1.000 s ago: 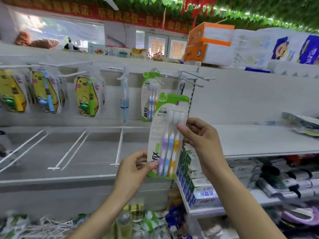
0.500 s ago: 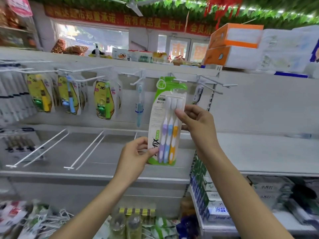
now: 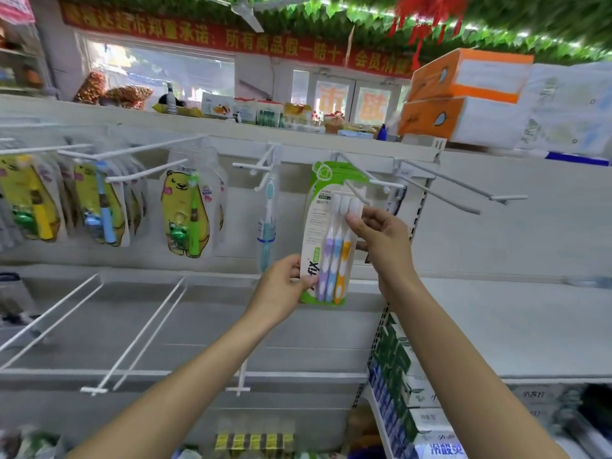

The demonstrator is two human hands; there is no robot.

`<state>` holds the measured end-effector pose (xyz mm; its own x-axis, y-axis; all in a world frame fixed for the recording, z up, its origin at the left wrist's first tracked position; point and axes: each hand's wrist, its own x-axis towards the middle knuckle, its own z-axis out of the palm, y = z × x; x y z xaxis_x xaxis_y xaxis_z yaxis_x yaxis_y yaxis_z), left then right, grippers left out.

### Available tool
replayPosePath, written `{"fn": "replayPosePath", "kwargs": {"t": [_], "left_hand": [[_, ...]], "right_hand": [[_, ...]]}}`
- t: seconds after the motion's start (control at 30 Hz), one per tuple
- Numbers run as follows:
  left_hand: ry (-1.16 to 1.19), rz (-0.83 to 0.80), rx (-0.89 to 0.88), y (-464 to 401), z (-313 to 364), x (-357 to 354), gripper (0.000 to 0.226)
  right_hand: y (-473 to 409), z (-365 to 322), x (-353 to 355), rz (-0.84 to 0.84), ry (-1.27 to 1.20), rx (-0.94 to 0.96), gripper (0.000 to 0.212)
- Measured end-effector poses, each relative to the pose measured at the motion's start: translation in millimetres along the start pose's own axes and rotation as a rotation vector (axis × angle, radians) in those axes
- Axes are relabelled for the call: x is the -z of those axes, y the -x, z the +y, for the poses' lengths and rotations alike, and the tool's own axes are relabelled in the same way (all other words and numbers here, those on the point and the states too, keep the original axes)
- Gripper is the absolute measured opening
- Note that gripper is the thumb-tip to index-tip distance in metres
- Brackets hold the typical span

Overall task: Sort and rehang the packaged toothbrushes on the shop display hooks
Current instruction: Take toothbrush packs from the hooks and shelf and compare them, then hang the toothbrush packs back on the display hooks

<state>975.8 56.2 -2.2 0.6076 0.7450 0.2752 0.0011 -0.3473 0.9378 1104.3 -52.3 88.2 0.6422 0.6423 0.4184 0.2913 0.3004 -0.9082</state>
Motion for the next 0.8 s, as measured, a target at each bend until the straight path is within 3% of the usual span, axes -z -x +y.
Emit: {"fn": "replayPosePath", "kwargs": {"t": [0.27, 0.57, 0.67, 0.8], "left_hand": [[-0.087, -0.068, 0.005, -55, -12, -5, 0.03], [-0.145, -0.071, 0.094, -67, -25, -7, 0.028], [-0.27, -0.166, 0.153, -59, -29, -4, 0.034], [-0.555, -0.24, 0.152, -50, -33, 5, 0.031]], "right_hand": [[-51, 28, -15, 0.075, 0.016, -0.022, 0.017], [-61, 42, -15, 0.073, 0.076, -0.014, 0.009], [-55, 49, -7, 0.088, 0.198, -0.038, 0.03], [-31, 58, 18, 0.078, 0.435, -0.017, 0.034]]}}
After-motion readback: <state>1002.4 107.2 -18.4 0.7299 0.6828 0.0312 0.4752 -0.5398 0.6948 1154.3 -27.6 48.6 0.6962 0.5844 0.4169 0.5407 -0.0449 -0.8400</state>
